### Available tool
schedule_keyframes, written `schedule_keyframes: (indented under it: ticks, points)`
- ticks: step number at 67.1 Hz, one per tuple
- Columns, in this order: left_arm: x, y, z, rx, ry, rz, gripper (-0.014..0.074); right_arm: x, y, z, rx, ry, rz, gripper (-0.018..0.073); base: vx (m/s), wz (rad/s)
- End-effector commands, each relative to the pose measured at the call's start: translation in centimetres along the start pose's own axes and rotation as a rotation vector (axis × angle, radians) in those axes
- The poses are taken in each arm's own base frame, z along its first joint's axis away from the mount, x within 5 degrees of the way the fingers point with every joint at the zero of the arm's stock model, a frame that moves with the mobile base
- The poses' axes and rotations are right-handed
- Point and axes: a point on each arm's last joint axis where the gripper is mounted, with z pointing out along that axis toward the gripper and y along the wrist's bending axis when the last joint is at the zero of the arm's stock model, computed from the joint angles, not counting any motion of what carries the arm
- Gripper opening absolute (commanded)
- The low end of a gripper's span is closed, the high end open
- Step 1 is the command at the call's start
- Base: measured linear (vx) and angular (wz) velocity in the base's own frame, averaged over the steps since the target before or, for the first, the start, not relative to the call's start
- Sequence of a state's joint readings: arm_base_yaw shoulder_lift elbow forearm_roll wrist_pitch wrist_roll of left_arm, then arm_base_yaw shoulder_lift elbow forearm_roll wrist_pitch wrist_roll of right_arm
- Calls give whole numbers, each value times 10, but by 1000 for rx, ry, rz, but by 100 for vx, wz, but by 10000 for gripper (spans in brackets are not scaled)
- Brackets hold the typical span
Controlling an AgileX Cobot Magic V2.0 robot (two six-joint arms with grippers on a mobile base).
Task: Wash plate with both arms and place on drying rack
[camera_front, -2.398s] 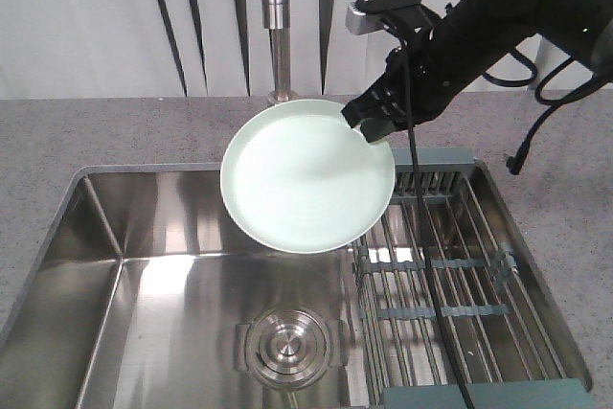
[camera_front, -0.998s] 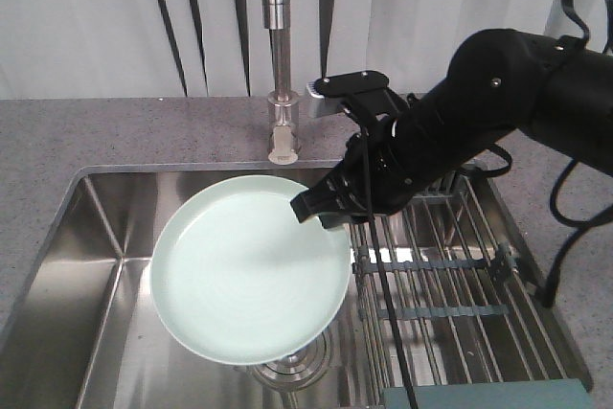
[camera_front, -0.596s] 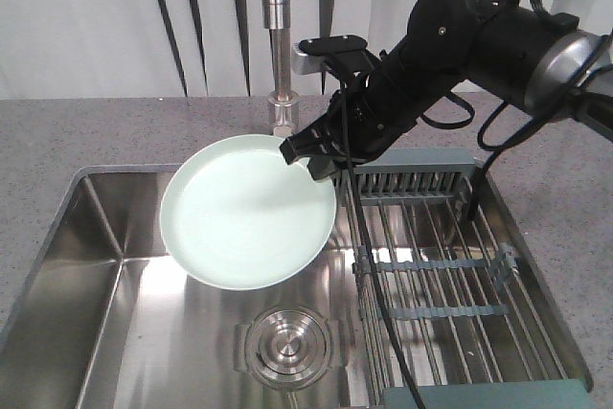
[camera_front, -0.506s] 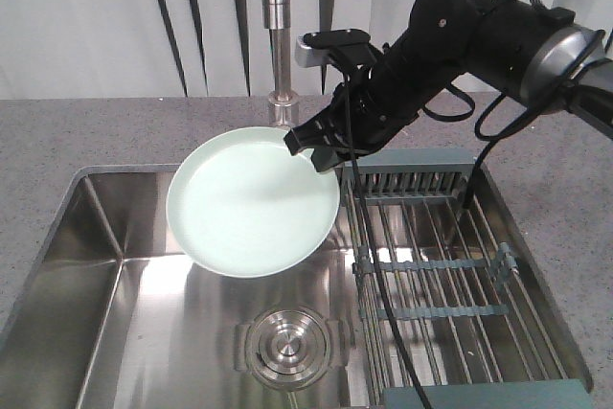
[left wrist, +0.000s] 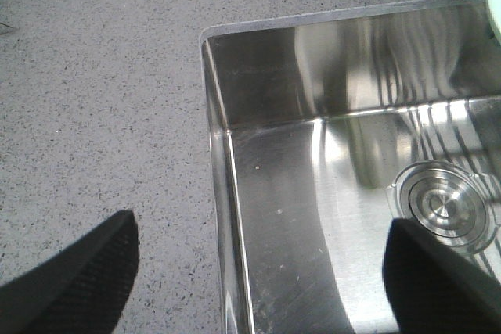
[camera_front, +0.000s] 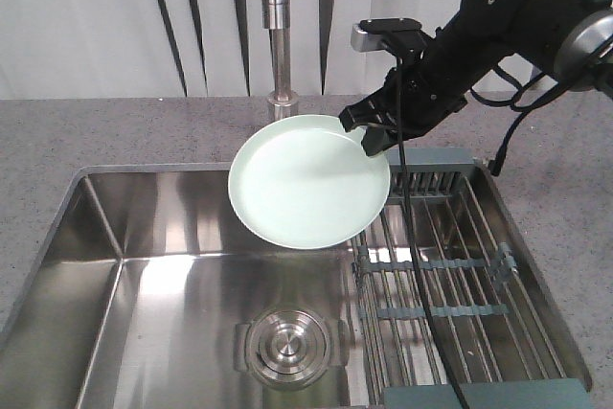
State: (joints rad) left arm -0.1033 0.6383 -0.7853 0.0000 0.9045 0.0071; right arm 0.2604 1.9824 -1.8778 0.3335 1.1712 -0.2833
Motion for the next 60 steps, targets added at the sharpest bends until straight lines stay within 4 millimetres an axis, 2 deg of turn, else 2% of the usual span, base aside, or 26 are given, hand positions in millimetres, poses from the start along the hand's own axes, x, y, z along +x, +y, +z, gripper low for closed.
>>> schedule_keyframes:
  ticks: [1, 12, 28, 45, 60]
  points:
    - [-11, 0, -5, 2, -89, -5, 584, -7, 5, -48, 25, -142, -21, -1, 0, 0]
    - [-11, 0, -5, 2, -89, -5, 584, 2, 5, -63, 51, -163, -14, -1, 0, 0]
    - [-11, 0, -5, 2, -89, -5, 584, 41, 4, -72, 82, -176, 29, -1, 0, 0]
    - [-11, 0, -5, 2, -89, -5, 584, 80, 17, -83, 83, -176, 48, -1, 0, 0]
    - [-11, 0, -5, 2, -89, -5, 584, 106, 34, -80, 60, -160, 58, -1, 0, 0]
